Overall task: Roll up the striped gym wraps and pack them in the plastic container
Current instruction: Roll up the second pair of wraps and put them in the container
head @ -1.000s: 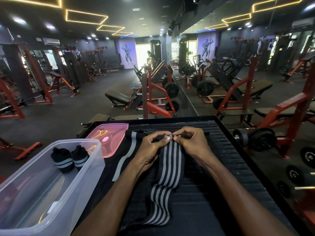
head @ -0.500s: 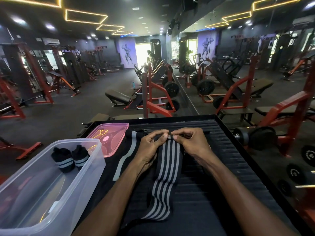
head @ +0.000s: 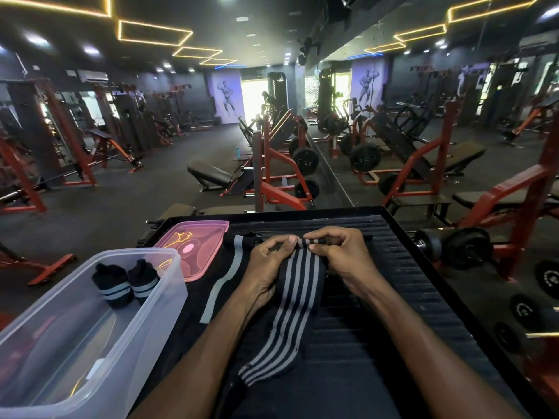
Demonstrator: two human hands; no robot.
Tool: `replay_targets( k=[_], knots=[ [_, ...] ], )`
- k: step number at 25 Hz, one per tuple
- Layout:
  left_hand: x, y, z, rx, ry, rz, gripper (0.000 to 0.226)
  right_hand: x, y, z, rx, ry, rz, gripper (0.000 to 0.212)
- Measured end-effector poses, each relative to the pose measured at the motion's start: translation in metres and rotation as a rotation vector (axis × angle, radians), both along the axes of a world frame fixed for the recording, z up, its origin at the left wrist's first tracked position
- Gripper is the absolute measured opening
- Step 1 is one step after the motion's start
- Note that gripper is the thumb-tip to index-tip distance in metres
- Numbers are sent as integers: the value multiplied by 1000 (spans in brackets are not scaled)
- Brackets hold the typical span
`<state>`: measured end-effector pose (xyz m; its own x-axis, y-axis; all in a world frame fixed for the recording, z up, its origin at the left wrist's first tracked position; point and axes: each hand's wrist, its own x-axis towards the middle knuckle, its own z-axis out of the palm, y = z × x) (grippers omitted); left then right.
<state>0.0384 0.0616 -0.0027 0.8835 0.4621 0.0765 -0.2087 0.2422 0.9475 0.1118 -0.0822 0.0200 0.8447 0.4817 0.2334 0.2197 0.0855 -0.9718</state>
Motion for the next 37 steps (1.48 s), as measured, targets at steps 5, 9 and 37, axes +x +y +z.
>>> replay_targets(
  k=[5, 9, 37],
  knots=[
    [2, 4, 1, -75, -41, 0, 27, 1, 3, -2, 23, 140, 26, 13],
    [3, 1, 3, -36, -46, 20, 22, 1, 1, -1, -27, 131, 32, 8],
    [7, -3, -3, -203, 19, 20, 23, 1, 4, -1, 55, 268, 96, 17]
  ],
)
